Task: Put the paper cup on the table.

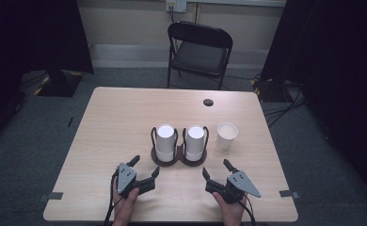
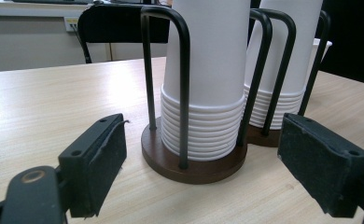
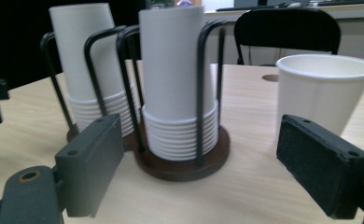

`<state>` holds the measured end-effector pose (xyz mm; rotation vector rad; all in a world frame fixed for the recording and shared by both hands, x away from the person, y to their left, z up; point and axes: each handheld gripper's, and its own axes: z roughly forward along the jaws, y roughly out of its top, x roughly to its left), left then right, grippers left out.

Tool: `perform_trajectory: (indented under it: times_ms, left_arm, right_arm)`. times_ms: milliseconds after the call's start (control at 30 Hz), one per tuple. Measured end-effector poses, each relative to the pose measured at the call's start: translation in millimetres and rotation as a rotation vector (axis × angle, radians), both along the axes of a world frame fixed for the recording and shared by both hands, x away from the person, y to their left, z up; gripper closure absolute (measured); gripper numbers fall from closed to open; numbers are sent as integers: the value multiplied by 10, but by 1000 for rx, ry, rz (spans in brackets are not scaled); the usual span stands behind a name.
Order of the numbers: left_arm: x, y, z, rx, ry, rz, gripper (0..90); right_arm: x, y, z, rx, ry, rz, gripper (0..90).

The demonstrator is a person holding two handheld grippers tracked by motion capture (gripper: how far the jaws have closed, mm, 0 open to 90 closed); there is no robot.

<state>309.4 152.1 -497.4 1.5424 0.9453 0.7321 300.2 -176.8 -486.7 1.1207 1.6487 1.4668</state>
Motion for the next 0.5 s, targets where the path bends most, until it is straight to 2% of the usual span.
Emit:
perform_trajectory:
  times_ms: [100, 233, 433, 500]
  left_arm:
    - [-1, -1, -1, -1, -1, -1, 155]
    - [2, 7, -1, -5, 1, -4, 155]
    - [7, 17, -1, -11, 2, -2, 155]
    - [6, 17, -1, -10, 2, -3, 155]
  right_arm:
    - [-13, 47, -46, -24, 0, 9, 142]
    - [-6, 58, -91, -18, 15, 12, 142]
    - [0, 82, -88, -54, 14, 6, 141]
    - [4, 78, -89, -52, 13, 5, 137]
